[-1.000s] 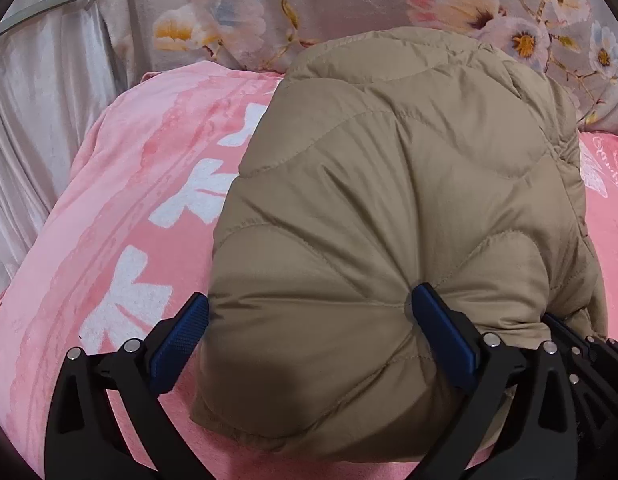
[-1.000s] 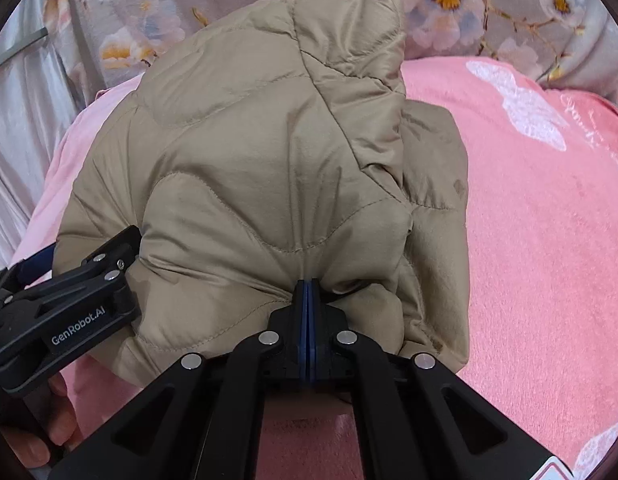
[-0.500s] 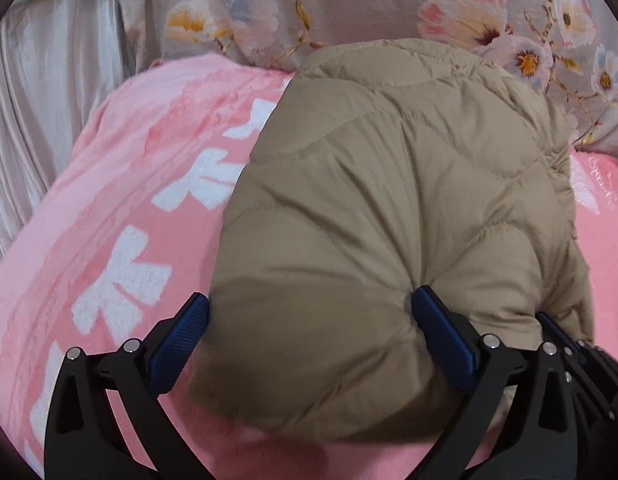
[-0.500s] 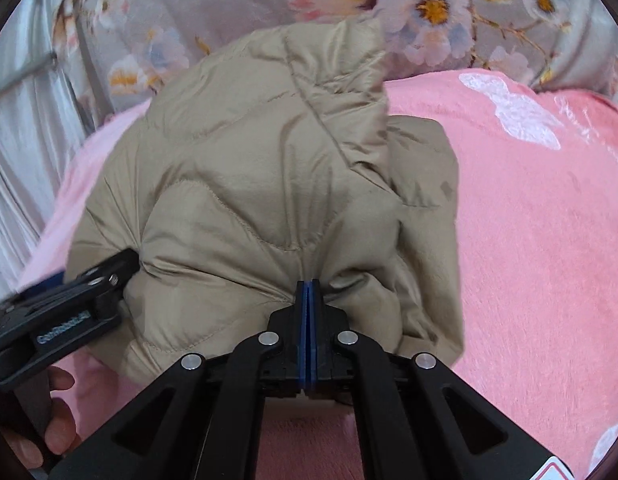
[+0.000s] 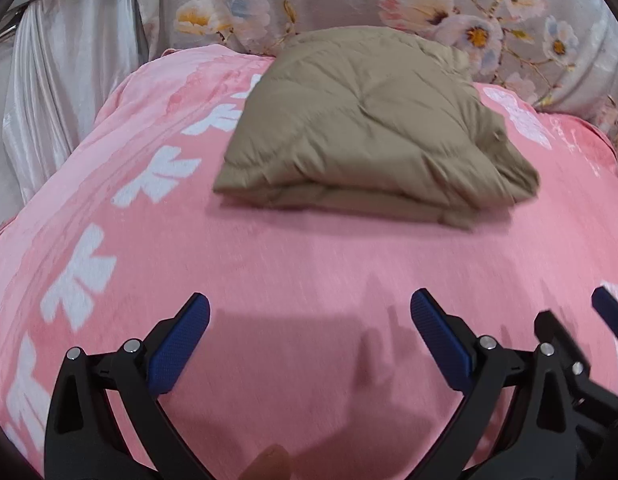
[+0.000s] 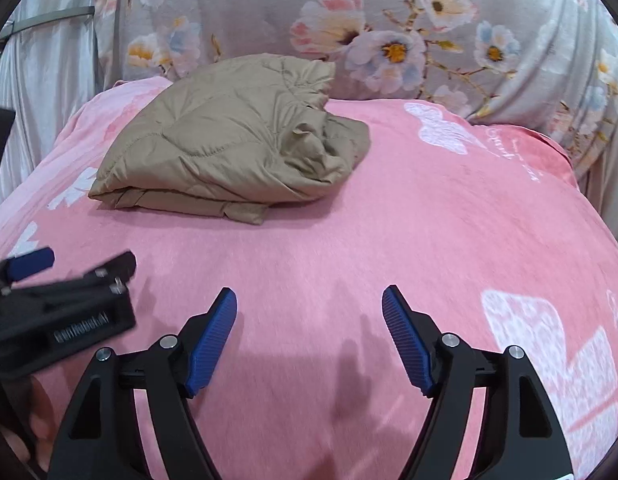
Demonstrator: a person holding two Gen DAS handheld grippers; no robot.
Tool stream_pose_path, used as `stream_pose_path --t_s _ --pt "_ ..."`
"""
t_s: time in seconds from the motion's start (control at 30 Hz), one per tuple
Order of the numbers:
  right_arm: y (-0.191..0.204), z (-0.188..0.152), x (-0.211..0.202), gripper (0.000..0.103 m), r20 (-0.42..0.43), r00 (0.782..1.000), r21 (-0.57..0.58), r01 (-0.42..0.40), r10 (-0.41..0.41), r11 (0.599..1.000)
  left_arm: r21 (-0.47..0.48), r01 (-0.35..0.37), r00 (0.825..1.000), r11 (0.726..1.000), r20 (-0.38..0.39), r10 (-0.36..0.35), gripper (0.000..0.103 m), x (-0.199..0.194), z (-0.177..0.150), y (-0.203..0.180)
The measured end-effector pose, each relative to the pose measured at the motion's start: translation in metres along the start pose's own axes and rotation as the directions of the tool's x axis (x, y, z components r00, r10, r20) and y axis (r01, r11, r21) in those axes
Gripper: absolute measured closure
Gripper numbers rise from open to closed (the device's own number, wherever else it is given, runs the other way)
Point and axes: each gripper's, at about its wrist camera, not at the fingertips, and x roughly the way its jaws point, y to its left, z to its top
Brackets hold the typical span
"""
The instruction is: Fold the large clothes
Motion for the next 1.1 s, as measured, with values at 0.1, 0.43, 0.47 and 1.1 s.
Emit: stream_pose_path --t_s 0.1,0.43,0.47,1.1 --pt "-0.006 -0.013 -0.010 0.028 -0.018 1.000 0.028 0.011 -0.010 1.000 0.007 -0.007 1.000 1.000 -0.009 0.007 0.005 -0.007 -0.015 -0.008" --pt "-0.014 -0.029 -0.003 0.028 -0.111 0.994 0.099 0.003 0.008 0.995 -0.008 -0.013 1.000 1.000 0.017 0.013 0.005 -0.015 -0.028 -0.012" --pt "-0.013 -0.029 -0.001 0.028 -0.119 0.993 0.094 0.006 0.005 0.996 -0.016 -0.012 1.000 1.000 0.014 0.012 0.005 -0.014 -0.029 -0.010" --pt "-0.005 -0.032 -0.004 0.028 -0.117 0.992 0.060 0.051 -0.044 0.997 -0.005 -0.025 0.999 1.000 0.023 0.026 0.005 -0.015 -0.030 -0.011"
